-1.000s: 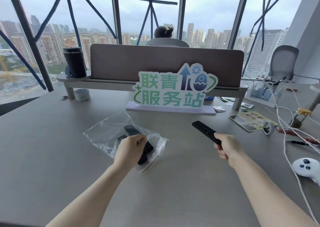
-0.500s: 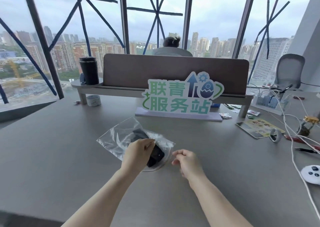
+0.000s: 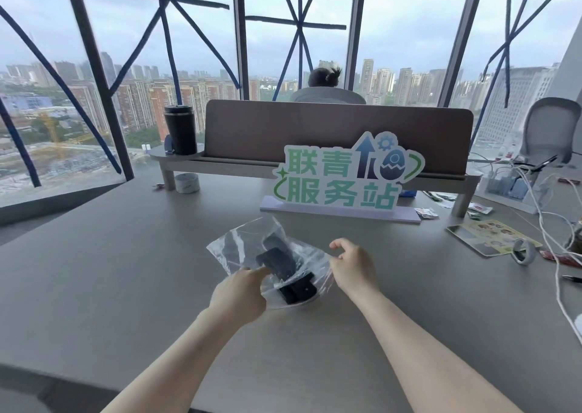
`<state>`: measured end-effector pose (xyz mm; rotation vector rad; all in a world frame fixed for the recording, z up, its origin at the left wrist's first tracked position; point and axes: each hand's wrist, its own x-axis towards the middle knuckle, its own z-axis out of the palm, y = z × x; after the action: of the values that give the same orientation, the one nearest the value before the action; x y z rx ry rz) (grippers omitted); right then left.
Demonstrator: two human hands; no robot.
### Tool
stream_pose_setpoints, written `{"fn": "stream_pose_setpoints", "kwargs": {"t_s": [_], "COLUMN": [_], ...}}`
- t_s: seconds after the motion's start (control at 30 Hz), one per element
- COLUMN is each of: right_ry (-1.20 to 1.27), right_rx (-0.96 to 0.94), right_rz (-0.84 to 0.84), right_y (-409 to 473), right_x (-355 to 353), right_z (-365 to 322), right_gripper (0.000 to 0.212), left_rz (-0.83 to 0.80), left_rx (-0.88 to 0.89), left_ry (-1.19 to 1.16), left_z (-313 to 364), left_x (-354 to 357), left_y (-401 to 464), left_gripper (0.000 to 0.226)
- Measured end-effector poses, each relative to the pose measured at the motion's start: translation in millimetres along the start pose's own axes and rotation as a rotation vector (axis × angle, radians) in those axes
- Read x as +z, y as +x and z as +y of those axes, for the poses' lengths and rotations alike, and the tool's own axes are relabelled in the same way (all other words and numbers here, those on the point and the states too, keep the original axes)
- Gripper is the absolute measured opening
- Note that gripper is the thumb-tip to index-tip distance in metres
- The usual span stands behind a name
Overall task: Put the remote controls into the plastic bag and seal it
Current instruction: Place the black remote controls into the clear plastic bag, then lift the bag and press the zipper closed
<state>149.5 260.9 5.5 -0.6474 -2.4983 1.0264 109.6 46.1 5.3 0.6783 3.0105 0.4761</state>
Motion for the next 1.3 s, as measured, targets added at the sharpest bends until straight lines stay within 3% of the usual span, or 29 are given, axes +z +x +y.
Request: {"fn": "stream_pose_setpoints", "kwargs": {"t_s": [0.1, 0.2, 0.3, 0.4, 0.53, 0.63, 0.7, 0.8, 0.9, 1.03, 1.1, 1.13, 1.2, 1.23, 1.3], "right_ry": [0.198, 0.660, 0.838, 0.833, 0.730, 0.621, 0.526, 0.381, 0.257, -0.114, -0.266, -0.276, -0.271, -0.281, -0.337], "right_rx": [0.000, 0.044, -0.016, -0.064, -0.059, -0.049, -0.064, -0.090, -0.119, -0.107, -0.239, -0.345, -0.507, -0.538, -0.565], "right_rz": [-0.057, -0.053, -0.017, 0.008, 0.033, 0.035, 0.071, 0.130, 0.183, 0.359, 0.407, 0.361, 0.165, 0.089, 0.070], "right_y": [-6, -5, -5, -8, -11, -17, -24, -30, -37, -53, -58, -61, -65, -66, -66], "right_x": [-31, -79, -123, -146, -161, -169, -177, -188, -197, -211, -213, -211, -204, -199, -192], "right_z": [-23, -60, -94, -110, -108, -101, -99, -98, -104, -107, -110, -113, -124, -129, -137], "right_gripper": [0.021, 0.022, 0.017, 0.013, 0.009, 0.014, 0.016, 0.030, 0.041, 0.024, 0.021, 0.016, 0.033, 0.039, 0.030], "left_rz": [0.096, 0.209, 0.352, 0.348, 0.229, 0.115, 0.168, 0.313, 0.340, 0.286, 0.235, 0.209, 0.170, 0.160, 0.154], "left_rx": [-0.114, -0.064, 0.055, 0.128, 0.158, 0.205, 0.195, 0.148, 0.103, 0.101, 0.142, 0.166, 0.208, 0.225, 0.245], "left_ry": [-0.373, -0.812, -0.950, -0.988, -1.069, -1.051, -1.026, -1.039, -1.044, -1.119, -1.134, -1.124, -1.096, -1.082, -1.062], "left_z": [3, 21, 39, 50, 55, 55, 56, 61, 66, 79, 92, 98, 112, 118, 126], "left_x": [-42, -101, -158, -186, -188, -173, -161, -149, -146, -150, -151, -151, -151, -151, -154], "left_y": [8, 16, 20, 21, 17, 9, 5, 1, -3, -8, -10, -11, -13, -13, -14], "left_gripper": [0.050, 0.016, 0.005, 0.005, 0.009, 0.027, 0.028, 0.010, 0.006, 0.003, 0.005, 0.008, 0.009, 0.008, 0.003]}}
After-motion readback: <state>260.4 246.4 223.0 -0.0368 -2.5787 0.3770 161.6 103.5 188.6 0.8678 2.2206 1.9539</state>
